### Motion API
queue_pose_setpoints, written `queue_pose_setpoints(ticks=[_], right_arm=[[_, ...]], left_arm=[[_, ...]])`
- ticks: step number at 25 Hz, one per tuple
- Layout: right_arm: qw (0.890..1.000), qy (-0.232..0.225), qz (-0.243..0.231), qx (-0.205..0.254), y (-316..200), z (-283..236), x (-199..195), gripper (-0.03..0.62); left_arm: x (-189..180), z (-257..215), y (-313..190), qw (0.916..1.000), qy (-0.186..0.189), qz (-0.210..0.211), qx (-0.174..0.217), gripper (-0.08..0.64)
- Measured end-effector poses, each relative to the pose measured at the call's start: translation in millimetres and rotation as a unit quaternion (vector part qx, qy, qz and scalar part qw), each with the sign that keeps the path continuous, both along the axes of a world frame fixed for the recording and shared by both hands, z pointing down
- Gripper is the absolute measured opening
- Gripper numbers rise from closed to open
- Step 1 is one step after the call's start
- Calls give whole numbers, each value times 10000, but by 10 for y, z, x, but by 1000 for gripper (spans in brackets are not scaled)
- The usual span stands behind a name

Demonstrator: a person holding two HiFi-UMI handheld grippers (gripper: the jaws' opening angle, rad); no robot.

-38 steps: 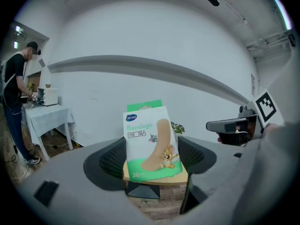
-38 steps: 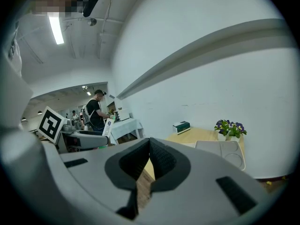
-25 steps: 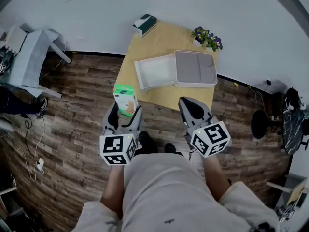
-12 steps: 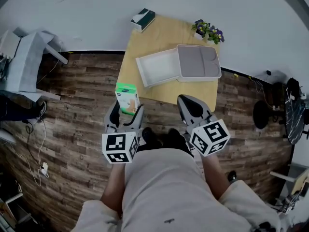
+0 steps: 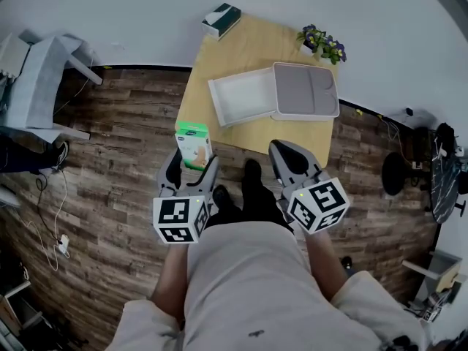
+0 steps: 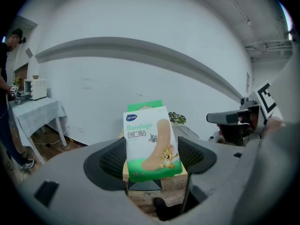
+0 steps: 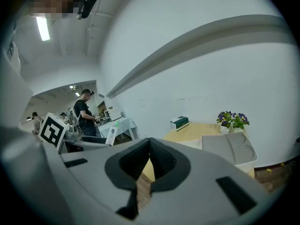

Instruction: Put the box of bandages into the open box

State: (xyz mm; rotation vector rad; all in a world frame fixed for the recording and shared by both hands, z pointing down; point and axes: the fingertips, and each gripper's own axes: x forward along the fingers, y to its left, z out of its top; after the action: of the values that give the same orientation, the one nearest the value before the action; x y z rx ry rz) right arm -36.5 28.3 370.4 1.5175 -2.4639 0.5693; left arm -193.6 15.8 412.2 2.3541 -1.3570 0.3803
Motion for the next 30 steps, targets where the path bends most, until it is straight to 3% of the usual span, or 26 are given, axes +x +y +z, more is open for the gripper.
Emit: queue_pose_setpoints(ticks=[11,30], right_arm=[[9996,-77,-267,-61,-346,21,134,5],[9951,-248,-946,-179,-1033,51,446,5]], left_arm=[[185,40,-244,9996,41,-192,-199,347],[668,217,-761,9956,-249,-596,-682,345]])
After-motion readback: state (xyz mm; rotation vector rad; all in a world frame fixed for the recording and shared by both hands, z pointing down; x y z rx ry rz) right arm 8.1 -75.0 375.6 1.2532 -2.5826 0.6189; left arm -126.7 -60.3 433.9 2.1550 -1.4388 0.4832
